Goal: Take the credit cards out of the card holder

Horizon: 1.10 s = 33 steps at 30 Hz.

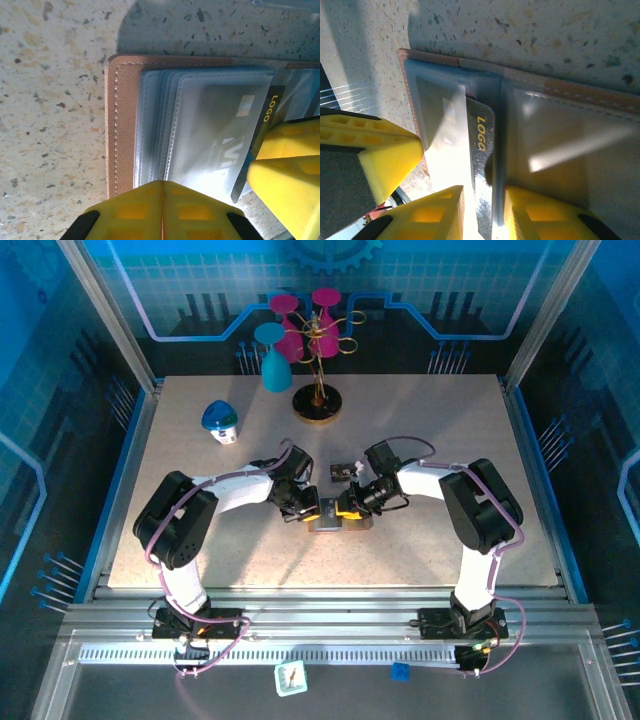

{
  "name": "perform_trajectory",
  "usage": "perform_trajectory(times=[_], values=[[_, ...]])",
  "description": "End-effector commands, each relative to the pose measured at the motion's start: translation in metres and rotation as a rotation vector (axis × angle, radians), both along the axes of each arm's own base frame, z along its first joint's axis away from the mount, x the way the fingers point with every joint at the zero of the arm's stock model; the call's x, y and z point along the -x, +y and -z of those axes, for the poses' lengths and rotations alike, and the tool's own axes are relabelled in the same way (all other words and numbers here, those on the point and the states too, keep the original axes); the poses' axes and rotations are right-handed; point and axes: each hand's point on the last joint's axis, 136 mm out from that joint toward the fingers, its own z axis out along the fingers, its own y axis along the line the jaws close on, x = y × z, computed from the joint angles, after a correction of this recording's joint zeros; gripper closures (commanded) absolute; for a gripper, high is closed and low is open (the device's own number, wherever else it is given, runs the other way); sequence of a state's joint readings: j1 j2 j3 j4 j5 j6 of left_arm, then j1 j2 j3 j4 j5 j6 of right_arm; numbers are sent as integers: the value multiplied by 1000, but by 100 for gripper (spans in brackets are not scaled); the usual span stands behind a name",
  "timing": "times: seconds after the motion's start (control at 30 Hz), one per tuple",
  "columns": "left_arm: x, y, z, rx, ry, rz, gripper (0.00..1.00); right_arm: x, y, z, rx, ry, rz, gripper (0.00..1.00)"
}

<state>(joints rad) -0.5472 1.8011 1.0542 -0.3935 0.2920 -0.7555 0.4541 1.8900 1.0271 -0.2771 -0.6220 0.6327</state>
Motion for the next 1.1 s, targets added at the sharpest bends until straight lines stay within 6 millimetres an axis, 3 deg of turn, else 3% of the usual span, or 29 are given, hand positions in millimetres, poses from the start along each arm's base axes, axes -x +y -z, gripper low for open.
perform_trajectory(times=[0.0, 0.7, 1.07], values=[[-2, -4, -12, 8, -14, 28, 92, 4, -4, 7, -8, 43, 13, 74], [5, -9, 13, 4, 47, 57, 94, 3, -2, 6, -21, 46, 12, 74], [10, -2, 15, -31, 54, 56, 94, 0, -5, -5, -26, 16, 26, 78]])
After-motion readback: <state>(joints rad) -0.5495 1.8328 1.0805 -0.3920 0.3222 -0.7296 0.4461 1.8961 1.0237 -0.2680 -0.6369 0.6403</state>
